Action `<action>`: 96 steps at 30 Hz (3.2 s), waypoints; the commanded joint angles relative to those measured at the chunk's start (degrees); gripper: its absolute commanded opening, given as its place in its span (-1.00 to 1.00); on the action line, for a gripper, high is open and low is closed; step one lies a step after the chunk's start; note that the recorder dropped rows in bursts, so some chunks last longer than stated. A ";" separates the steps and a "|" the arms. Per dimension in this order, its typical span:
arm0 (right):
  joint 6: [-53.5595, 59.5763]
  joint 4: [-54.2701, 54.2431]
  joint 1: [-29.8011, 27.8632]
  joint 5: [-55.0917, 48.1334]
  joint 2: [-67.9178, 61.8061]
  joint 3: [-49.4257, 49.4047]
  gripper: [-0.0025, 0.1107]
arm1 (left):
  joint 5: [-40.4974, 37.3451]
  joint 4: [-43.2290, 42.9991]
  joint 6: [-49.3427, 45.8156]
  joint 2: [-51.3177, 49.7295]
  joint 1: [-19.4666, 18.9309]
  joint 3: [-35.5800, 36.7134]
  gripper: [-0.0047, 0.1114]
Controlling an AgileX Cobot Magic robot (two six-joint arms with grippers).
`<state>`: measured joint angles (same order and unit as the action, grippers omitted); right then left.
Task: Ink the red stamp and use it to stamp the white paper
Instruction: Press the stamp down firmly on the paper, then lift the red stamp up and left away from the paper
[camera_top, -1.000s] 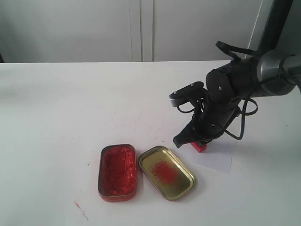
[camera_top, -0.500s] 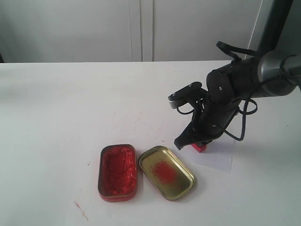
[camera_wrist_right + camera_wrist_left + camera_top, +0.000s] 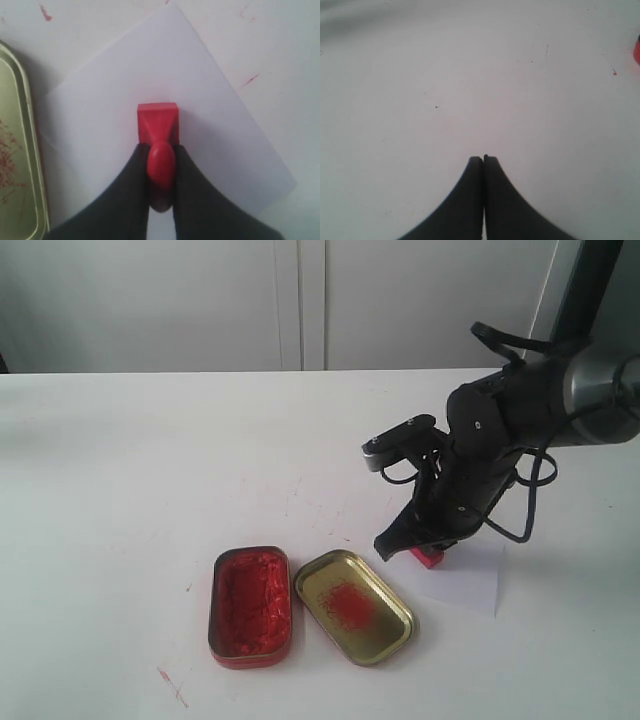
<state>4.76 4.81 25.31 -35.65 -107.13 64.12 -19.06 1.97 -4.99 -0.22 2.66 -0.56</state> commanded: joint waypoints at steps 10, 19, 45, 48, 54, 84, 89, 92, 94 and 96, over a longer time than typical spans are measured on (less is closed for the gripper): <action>0.68 -3.16 -0.18 0.57 2.40 -0.19 -0.96 | -0.06 0.14 0.09 0.22 0.28 0.56 -0.92; 0.68 -3.93 -0.18 0.46 2.54 -0.19 -0.96 | -0.06 0.14 0.09 0.22 0.28 0.56 -0.92; 0.68 -3.87 -0.18 0.46 3.73 -0.19 -0.96 | -0.06 0.14 0.09 0.22 0.28 0.56 -0.92; 0.13 -3.97 -0.18 -0.12 3.73 -0.19 -0.96 | -0.06 0.14 0.09 0.22 0.28 0.56 -0.92; 0.01 -8.07 -0.18 -0.33 3.73 -0.19 -0.96 | -0.06 0.14 0.09 0.22 0.28 0.56 -0.92; 22.34 -55.99 -4.78 -4.93 -2.75 10.71 -0.96 | -0.06 0.14 0.09 0.22 0.28 0.56 -0.92; 22.19 -57.95 -4.78 -7.81 -6.46 14.67 -0.96 | -0.06 0.14 0.09 0.22 0.28 0.56 -0.92; 22.19 -59.76 -5.31 -10.17 -8.83 16.53 -0.96 | -0.06 0.14 0.09 0.22 0.28 0.56 -0.92; 22.19 -61.28 -6.09 -11.18 -10.34 17.40 -0.96 | -0.06 0.14 0.09 0.22 0.28 0.56 -0.92; 22.19 -62.57 -7.02 -11.84 -11.38 17.52 -0.96 | -0.06 0.14 0.09 0.22 0.28 0.56 -0.92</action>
<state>26.38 -55.43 19.82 -46.21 -117.29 80.86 -19.06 1.97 -4.99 -0.22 2.66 -0.56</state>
